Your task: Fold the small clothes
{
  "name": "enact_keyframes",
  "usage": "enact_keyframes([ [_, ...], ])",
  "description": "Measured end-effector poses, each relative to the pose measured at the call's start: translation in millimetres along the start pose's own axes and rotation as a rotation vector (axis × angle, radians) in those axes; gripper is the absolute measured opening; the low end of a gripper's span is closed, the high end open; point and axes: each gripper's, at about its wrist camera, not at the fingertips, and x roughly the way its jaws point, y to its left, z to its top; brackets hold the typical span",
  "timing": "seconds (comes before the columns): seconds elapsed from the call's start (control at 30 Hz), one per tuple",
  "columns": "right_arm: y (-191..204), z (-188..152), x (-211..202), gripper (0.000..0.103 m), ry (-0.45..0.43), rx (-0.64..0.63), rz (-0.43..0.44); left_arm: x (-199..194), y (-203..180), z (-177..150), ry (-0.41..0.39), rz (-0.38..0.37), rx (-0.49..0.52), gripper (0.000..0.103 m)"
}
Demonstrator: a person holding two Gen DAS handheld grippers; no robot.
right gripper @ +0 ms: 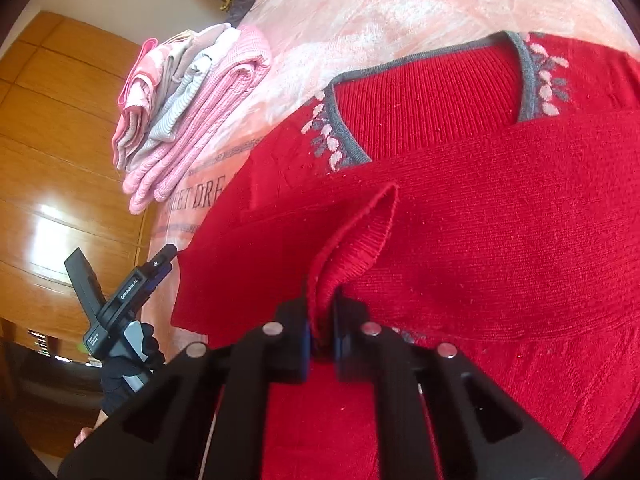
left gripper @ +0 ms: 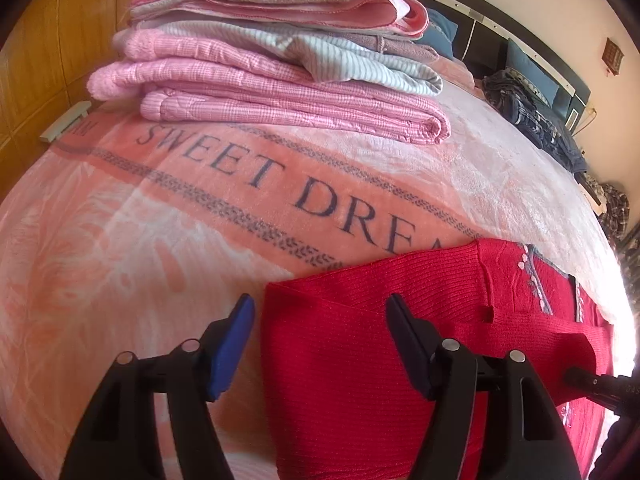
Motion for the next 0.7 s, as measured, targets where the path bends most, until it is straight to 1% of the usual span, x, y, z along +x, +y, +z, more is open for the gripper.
enact_keyframes([
  [0.07,1.6,2.8,-10.7,0.006,-0.017,-0.025,-0.007,0.9,-1.1,-0.3,-0.002,0.004,0.001,0.069],
  [0.17,-7.0,8.3,-35.6,0.006,-0.057,-0.011,0.003,0.4,-4.8,0.0,-0.009,-0.001,0.006,0.069],
  [0.33,-39.5,18.3,-88.8,0.006,-0.146,0.036,-0.002,-3.3,-20.8,2.3,-0.034,-0.020,0.019,0.069],
  [0.53,-92.2,20.7,-146.1,0.006,-0.243,0.111,-0.048,0.6,-48.5,-2.4,-0.028,-0.034,0.064,0.069],
  [0.6,-108.4,18.9,-158.9,0.006,-0.260,0.126,-0.073,3.1,-58.1,-5.1,-0.024,-0.039,0.079,0.069],
  [0.7,-127.2,15.0,-167.4,0.006,-0.265,0.132,-0.126,7.3,-73.9,-8.9,-0.014,-0.045,0.105,0.069],
])
